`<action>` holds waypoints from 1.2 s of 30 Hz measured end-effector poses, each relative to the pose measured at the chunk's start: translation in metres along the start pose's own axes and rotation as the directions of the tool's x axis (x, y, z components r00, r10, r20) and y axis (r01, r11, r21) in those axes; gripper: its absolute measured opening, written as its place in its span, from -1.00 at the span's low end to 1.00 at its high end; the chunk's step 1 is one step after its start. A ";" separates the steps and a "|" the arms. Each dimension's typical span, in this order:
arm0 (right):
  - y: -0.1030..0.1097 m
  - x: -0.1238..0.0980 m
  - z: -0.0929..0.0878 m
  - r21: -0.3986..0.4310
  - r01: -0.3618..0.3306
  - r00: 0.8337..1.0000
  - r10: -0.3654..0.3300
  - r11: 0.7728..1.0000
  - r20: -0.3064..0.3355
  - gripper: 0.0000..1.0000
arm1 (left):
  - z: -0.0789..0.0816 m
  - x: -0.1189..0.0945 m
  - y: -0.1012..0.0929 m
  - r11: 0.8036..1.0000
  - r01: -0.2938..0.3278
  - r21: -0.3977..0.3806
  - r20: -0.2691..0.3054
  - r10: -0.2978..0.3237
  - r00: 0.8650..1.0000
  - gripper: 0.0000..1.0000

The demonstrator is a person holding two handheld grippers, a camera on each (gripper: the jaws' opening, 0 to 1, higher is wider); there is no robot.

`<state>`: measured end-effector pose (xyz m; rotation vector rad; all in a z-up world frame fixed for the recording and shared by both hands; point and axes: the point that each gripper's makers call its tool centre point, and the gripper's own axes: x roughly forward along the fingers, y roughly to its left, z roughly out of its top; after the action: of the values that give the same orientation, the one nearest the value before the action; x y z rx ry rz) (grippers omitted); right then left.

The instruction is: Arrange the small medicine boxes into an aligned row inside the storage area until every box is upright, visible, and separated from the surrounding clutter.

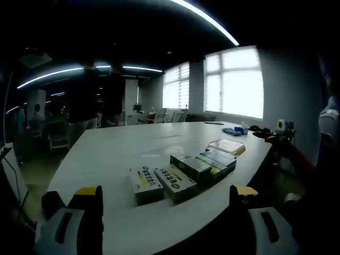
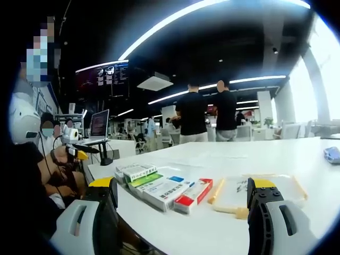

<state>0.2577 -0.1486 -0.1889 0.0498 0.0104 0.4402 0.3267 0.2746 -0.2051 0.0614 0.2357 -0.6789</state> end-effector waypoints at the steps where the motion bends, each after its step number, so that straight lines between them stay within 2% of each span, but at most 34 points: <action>1: 0.000 -0.001 0.001 -0.001 0.000 1.000 0.000 1.000 0.002 1.00 | 0.000 0.000 0.000 1.000 0.000 -0.002 0.002 0.000 1.000 0.98; 13: 0.003 -0.001 0.010 0.003 -0.005 1.000 0.005 1.000 0.023 1.00 | -0.003 0.001 0.002 1.000 -0.002 -0.006 -0.001 0.002 1.000 0.98; 24: 0.005 0.001 0.009 0.002 -0.007 1.000 0.007 1.000 0.019 1.00 | -0.008 0.005 0.008 1.000 -0.012 -0.012 -0.012 0.012 1.000 0.98; 36: 0.005 0.001 0.008 0.002 -0.007 1.000 0.007 1.000 0.012 1.00 | -0.007 0.010 0.012 1.000 -0.018 -0.012 -0.012 0.018 1.000 0.98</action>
<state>0.2571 -0.1439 -0.1810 0.0545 -0.0011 0.4465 0.3404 0.2785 -0.2148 0.0557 0.2509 -0.6596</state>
